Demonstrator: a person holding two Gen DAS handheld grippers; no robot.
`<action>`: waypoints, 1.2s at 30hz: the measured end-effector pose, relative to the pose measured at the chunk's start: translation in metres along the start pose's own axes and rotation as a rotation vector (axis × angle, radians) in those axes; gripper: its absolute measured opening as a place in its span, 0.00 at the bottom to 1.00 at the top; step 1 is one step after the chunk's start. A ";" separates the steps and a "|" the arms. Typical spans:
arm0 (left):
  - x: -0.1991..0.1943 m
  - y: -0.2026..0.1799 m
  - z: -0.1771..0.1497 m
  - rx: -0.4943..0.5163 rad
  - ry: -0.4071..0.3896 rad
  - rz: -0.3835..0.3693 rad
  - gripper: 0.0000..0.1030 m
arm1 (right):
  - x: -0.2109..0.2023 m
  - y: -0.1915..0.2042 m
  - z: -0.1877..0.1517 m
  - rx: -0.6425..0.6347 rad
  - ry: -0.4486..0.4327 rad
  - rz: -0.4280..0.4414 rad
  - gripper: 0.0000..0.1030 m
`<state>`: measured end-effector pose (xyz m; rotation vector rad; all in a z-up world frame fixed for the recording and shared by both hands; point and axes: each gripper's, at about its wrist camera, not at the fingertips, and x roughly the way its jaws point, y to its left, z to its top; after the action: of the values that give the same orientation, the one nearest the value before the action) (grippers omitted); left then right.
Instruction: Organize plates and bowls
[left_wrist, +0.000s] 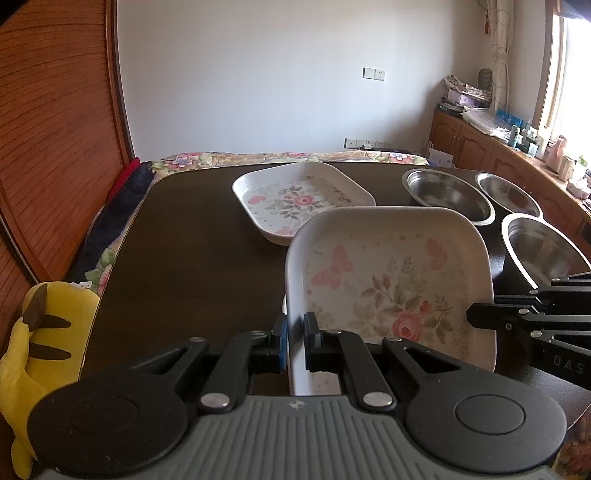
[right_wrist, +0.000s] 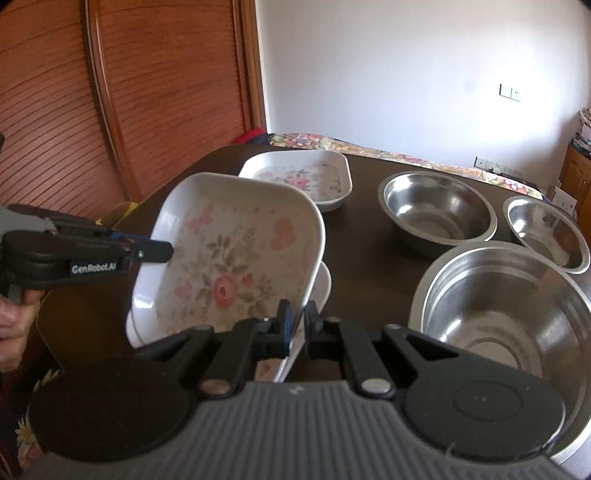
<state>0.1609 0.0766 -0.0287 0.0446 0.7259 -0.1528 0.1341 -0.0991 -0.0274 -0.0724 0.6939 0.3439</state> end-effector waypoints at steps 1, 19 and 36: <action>0.000 0.000 0.000 0.001 0.000 0.001 0.17 | 0.000 0.001 0.001 0.000 0.001 0.000 0.08; -0.003 0.003 0.005 -0.001 -0.052 0.016 0.41 | -0.005 0.005 0.007 -0.022 -0.025 -0.024 0.11; -0.025 0.001 0.007 -0.010 -0.186 0.044 0.98 | -0.024 0.003 0.011 -0.035 -0.132 -0.013 0.65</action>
<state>0.1473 0.0805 -0.0063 0.0363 0.5397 -0.1094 0.1225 -0.1014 -0.0035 -0.0863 0.5565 0.3455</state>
